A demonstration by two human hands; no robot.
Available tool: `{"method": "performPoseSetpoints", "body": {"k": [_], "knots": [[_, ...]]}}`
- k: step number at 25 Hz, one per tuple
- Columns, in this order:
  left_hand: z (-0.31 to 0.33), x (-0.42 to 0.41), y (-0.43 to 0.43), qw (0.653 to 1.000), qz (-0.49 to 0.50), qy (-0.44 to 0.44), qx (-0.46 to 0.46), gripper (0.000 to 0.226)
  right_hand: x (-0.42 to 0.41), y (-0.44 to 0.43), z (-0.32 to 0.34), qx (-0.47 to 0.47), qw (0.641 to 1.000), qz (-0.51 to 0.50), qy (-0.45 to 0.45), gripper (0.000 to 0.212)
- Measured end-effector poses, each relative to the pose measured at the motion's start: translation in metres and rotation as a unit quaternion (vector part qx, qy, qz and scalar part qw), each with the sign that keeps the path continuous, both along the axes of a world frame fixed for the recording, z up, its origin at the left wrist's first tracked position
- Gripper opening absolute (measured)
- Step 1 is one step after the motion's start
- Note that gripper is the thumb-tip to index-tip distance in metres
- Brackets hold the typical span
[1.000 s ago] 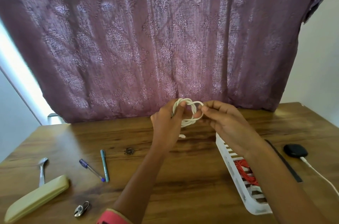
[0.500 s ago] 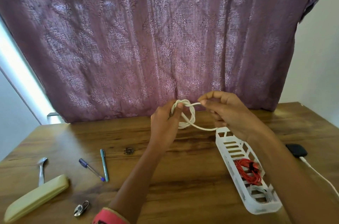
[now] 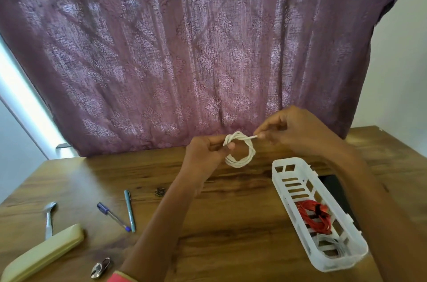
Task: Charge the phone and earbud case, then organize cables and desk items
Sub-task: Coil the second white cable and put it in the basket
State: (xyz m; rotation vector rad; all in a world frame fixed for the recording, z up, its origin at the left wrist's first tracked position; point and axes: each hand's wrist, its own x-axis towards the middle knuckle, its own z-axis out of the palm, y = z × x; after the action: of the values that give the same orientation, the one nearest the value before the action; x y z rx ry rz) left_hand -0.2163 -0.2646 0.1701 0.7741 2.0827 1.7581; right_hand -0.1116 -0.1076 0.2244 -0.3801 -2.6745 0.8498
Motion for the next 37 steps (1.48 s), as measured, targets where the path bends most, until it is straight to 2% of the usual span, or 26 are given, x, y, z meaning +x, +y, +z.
{"method": "performPoseSetpoints", "body": {"k": [3, 6, 7, 10, 12, 13, 14, 16, 19, 21, 25, 26, 29, 34, 37], "knots": [[0.001, -0.002, -0.001, 0.999, 0.02, -0.025, 0.031, 0.016, -0.01, -0.004, -0.02, -0.006, 0.994, -0.042, 0.104, 0.008], [0.0, 0.007, 0.001, 0.994, 0.011, -0.088, 0.064, 0.017, -0.018, -0.014, -0.051, 0.027, 0.972, -0.119, 0.199, 0.016], [-0.002, 0.008, 0.003, 0.99, 0.009, -0.115, 0.079, 0.017, -0.02, -0.019, -0.058, 0.012, 0.965, -0.135, 0.224, 0.017], [-0.006, 0.013, 0.007, 0.976, 0.008, -0.179, 0.122, 0.016, -0.021, -0.033, -0.069, -0.118, 0.954, -0.138, 0.237, 0.019], [-0.01, 0.016, 0.009, 0.971, 0.001, -0.194, 0.138, 0.017, -0.019, -0.038, -0.067, -0.221, 0.947, -0.096, 0.211, 0.016], [-0.012, 0.018, 0.009, 0.97, -0.001, -0.195, 0.142, 0.017, -0.019, -0.039, -0.067, -0.248, 0.947, -0.072, 0.19, 0.013], [-0.014, 0.02, 0.011, 0.972, 0.002, -0.191, 0.136, 0.016, -0.019, -0.038, -0.068, -0.226, 0.957, -0.069, 0.171, 0.023], [-0.014, 0.019, 0.013, 0.992, 0.045, -0.096, 0.063, 0.02, -0.019, -0.036, -0.07, -0.155, 0.971, -0.08, 0.164, 0.035], [-0.001, 0.017, 0.017, 0.992, 0.047, 0.115, -0.029, 0.033, -0.017, -0.036, -0.064, -0.088, 0.974, -0.075, 0.196, 0.02], [0.007, 0.014, 0.02, 0.982, 0.018, 0.186, -0.04, 0.027, -0.017, -0.033, -0.064, -0.055, 0.976, -0.074, 0.195, 0.017], [0.007, 0.018, 0.025, 0.953, 0.059, 0.293, -0.043, 0.02, -0.017, -0.034, -0.066, 0.029, 0.982, -0.091, 0.163, 0.032], [0.005, 0.019, 0.027, 0.946, 0.066, 0.314, -0.036, 0.019, -0.017, -0.034, -0.064, 0.02, 0.981, -0.096, 0.168, 0.029], [0.001, 0.017, 0.032, 0.938, 0.068, 0.337, -0.043, 0.015, -0.013, -0.036, -0.055, -0.113, 0.974, -0.068, 0.187, 0.012], [0.009, 0.015, 0.035, 0.946, 0.049, 0.309, -0.082, 0.018, -0.014, -0.038, -0.054, -0.297, 0.92, -0.111, 0.23, 0.042], [0.017, 0.015, 0.034, 0.96, 0.034, 0.264, -0.084, 0.019, -0.014, -0.038, -0.047, -0.441, 0.849, -0.135, 0.259, 0.066]]}}
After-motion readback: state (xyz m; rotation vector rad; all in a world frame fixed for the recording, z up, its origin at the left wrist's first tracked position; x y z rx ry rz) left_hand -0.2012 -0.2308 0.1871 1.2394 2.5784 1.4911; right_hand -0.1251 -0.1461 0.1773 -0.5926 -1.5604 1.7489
